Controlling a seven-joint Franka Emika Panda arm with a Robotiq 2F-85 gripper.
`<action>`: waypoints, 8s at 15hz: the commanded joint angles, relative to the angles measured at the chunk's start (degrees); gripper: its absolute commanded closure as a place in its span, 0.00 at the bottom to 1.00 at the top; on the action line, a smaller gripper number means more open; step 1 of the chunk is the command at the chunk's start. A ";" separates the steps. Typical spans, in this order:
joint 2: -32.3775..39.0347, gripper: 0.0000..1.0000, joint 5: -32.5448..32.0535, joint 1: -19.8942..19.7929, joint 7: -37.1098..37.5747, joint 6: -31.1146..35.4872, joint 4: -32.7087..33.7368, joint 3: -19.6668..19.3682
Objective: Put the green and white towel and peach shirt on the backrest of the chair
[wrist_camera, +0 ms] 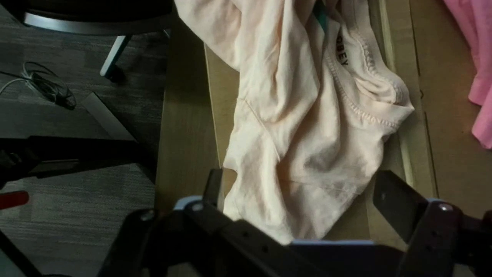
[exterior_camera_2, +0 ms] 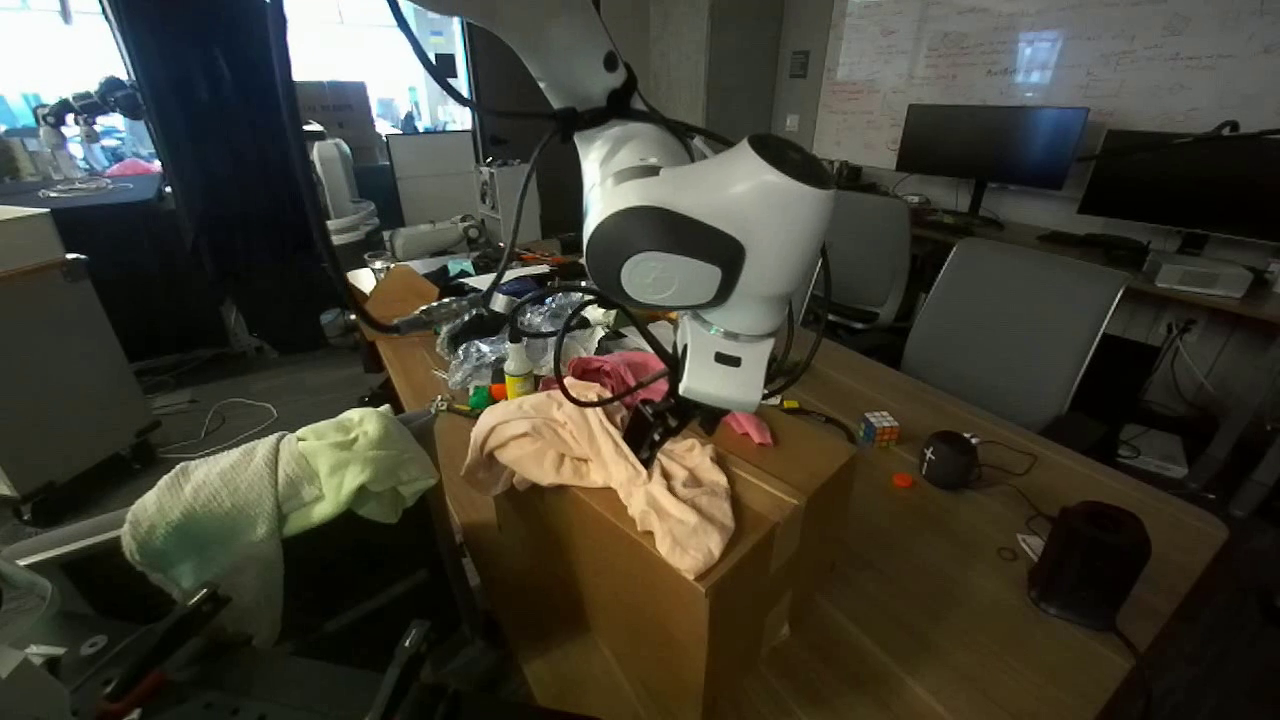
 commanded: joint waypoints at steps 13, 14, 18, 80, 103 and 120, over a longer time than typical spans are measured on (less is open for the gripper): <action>22.00 0.00 -3.19 0.05 15.68 -7.42 16.04 0.96; 22.61 0.00 -3.12 0.02 15.70 -7.70 16.21 0.96; 23.85 0.00 -3.05 -0.07 16.31 -9.23 17.45 0.94; -60.62 1.00 -35.18 10.74 -49.82 -49.61 -16.21 18.73; -21.31 1.00 -44.89 28.68 -53.39 -57.09 17.20 32.77; -1.13 1.00 -43.95 30.73 -48.26 -62.09 35.56 31.10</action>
